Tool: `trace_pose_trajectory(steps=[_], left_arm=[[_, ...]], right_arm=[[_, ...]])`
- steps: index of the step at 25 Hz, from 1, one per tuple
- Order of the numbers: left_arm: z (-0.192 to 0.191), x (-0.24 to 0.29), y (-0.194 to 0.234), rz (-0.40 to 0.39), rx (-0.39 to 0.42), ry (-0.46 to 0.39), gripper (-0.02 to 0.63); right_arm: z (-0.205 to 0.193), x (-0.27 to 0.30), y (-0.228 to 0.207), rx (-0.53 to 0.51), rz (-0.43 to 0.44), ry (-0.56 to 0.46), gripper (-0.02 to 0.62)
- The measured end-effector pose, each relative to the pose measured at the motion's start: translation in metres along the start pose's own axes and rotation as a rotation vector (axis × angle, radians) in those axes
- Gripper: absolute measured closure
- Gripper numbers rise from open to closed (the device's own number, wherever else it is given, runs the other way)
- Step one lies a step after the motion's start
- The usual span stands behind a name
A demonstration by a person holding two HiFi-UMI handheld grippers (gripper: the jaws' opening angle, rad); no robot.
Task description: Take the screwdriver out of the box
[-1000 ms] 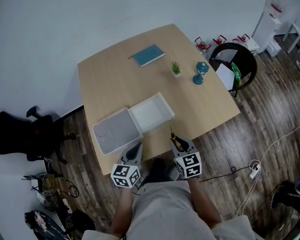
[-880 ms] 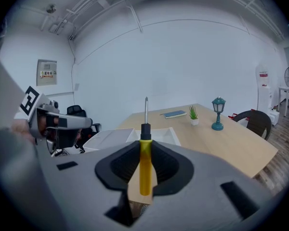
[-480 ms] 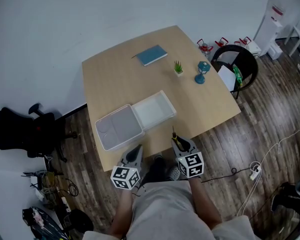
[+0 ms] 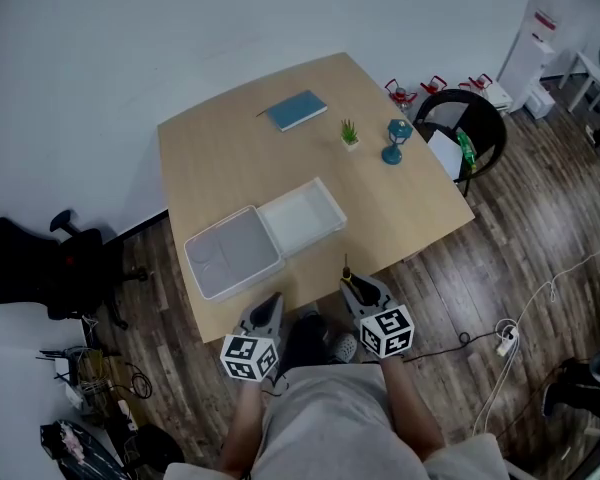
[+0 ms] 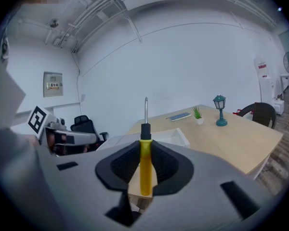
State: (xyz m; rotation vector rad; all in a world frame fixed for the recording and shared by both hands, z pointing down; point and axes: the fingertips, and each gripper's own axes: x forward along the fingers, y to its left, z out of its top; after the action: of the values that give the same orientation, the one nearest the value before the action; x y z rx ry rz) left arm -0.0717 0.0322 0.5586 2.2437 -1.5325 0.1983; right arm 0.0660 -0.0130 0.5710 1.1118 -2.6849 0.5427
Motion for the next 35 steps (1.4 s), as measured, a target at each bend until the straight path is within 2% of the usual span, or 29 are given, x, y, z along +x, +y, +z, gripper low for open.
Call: trace_pose_trajectory(steps=[6, 12, 23, 35], left_arm=[[-0.002, 0.009, -0.006, -0.029, -0.011, -0.001, 0.6], [0.002, 0.015, -0.013, -0.054, 0.009, 0.01, 0.6], [0.007, 0.021, -0.017, -0.064, 0.028, 0.023, 0.6], [-0.003, 0.027, -0.017, -0.061, -0.004, 0.034, 0.599]], right_arm=[[-0.006, -0.015, 0.004, 0.027, 0.026, -0.023, 0.52], [-0.007, -0.017, 0.004, 0.126, 0.065, -0.047, 0.52], [-0.006, -0.01, 0.008, 0.118, 0.114, -0.012, 0.517], [-0.008, -0.001, -0.003, 0.125, 0.124, 0.017, 0.515]])
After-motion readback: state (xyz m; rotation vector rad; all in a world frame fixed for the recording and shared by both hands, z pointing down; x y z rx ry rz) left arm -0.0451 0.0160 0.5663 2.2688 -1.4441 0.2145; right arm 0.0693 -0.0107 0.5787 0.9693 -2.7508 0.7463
